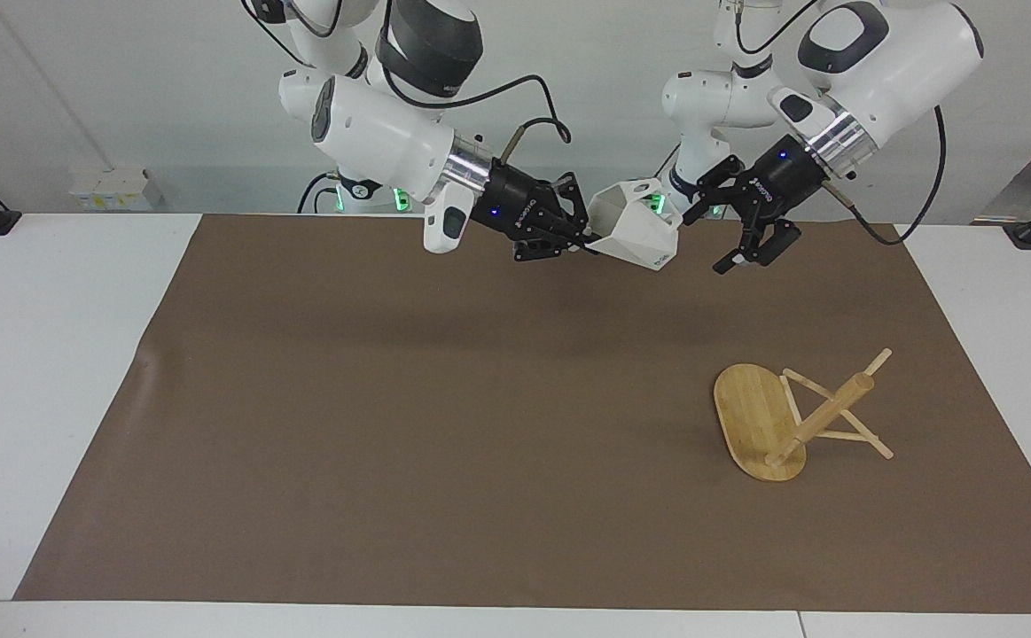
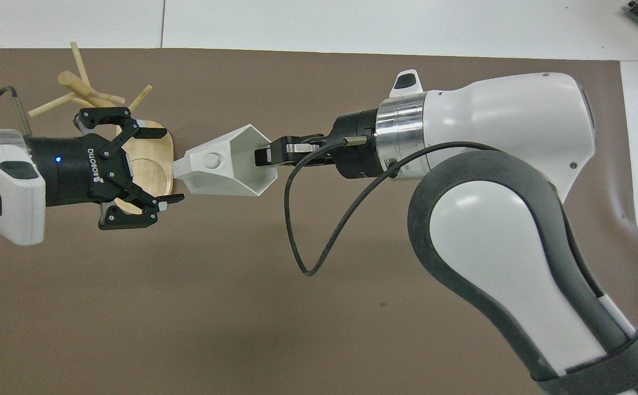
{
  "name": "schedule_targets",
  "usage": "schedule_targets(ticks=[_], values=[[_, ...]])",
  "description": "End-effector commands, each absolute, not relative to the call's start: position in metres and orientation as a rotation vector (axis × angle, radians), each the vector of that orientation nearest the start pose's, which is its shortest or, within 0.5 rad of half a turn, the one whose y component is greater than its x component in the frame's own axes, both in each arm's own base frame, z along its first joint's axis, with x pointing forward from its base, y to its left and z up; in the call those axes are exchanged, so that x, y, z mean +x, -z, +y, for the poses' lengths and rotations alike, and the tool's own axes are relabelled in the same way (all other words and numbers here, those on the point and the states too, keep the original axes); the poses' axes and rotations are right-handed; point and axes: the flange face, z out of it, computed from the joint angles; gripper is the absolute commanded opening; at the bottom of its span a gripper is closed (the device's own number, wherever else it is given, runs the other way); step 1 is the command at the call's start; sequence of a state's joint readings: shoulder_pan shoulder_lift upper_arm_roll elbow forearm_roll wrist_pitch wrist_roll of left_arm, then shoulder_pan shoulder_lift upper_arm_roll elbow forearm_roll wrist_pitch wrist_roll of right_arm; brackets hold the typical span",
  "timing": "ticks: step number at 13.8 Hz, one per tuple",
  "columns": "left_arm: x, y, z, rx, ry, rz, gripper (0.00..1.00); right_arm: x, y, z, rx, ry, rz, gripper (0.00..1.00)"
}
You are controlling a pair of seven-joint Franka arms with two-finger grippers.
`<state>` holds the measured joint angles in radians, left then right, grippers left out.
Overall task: Hang cup on rack
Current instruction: 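Close the left gripper on the cup rim beside the right gripper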
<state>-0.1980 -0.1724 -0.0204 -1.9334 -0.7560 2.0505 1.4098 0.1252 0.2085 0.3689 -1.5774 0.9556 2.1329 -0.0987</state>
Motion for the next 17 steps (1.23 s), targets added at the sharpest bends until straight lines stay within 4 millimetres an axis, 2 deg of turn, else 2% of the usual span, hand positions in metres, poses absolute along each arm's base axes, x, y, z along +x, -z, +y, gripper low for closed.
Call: schedule_targets(ticks=[1, 6, 17], values=[[0.511, -0.603, -0.176, -2.651, 1.151, 2.143, 1.00, 0.569, -0.579, 0.334, -2.152, 0.140, -0.212, 0.00], [0.501, -0.596, -0.199, -2.700, 1.114, 2.148, 1.00, 0.566, -0.573, 0.341, -2.169, 0.110, -0.193, 0.00], [0.500, -0.588, -0.193, -2.713, 1.089, 2.086, 1.00, 0.568, -0.572, 0.339, -2.169, 0.108, -0.184, 0.00]])
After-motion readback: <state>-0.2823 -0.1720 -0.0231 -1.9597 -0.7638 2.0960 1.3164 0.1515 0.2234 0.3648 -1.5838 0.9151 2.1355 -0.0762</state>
